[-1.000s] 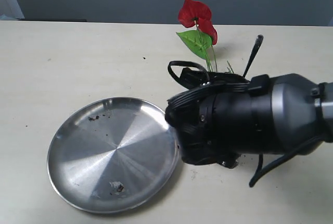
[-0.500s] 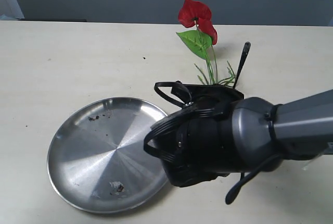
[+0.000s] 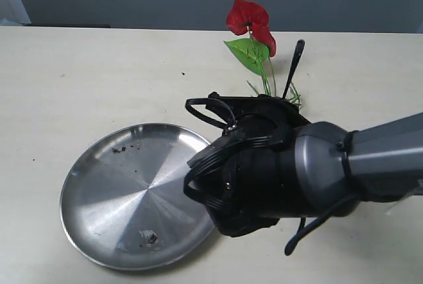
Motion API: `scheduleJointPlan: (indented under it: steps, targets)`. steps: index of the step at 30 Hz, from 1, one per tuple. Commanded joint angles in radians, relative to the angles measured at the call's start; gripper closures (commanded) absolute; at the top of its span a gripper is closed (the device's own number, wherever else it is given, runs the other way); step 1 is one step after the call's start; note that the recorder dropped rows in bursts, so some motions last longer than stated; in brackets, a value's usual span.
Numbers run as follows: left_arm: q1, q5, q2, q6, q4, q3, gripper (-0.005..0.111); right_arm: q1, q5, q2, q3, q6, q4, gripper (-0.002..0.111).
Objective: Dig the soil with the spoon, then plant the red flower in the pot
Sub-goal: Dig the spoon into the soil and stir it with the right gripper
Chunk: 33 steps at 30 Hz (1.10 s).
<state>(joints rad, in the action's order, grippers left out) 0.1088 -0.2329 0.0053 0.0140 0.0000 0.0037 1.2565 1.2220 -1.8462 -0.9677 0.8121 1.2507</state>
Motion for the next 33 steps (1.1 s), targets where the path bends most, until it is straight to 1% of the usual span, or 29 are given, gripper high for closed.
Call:
scheduleJointPlan:
  steps: [1, 10, 13, 15, 17, 24, 29, 33]
  targets:
    - [0.005, 0.0, -0.005, -0.004, 0.0, -0.004, 0.106, 0.002, -0.001, 0.041, -0.005, -0.005, 0.019, 0.109]
    - [0.005, 0.0, -0.005, -0.004, 0.0, -0.004, 0.106, 0.0, -0.001, 0.135, -0.005, -0.002, 0.021, 0.109]
    - [0.005, 0.0, -0.005, -0.004, 0.0, -0.004, 0.106, 0.0, -0.001, 0.129, -0.005, -0.002, 0.011, 0.109]
    - [0.005, 0.0, -0.005, -0.004, 0.0, -0.004, 0.106, 0.0, -0.001, 0.098, -0.003, -0.002, -0.056, 0.109]
    - [0.005, 0.0, -0.005, -0.004, 0.0, -0.004, 0.106, 0.0, -0.001, 0.07, 0.008, -0.002, -0.074, 0.109]
    - [0.005, 0.0, -0.005, -0.004, 0.0, -0.004, 0.106, 0.0, -0.001, -0.033, 0.008, -0.028, -0.06, 0.109]
    - [0.005, 0.0, -0.005, -0.004, 0.0, -0.004, 0.106, 0.0, -0.001, -0.026, 0.006, -0.085, 0.012, 0.109]
    - [0.005, 0.0, -0.005, -0.004, 0.0, -0.004, 0.106, 0.0, -0.001, -0.003, 0.006, -0.087, 0.047, 0.109]
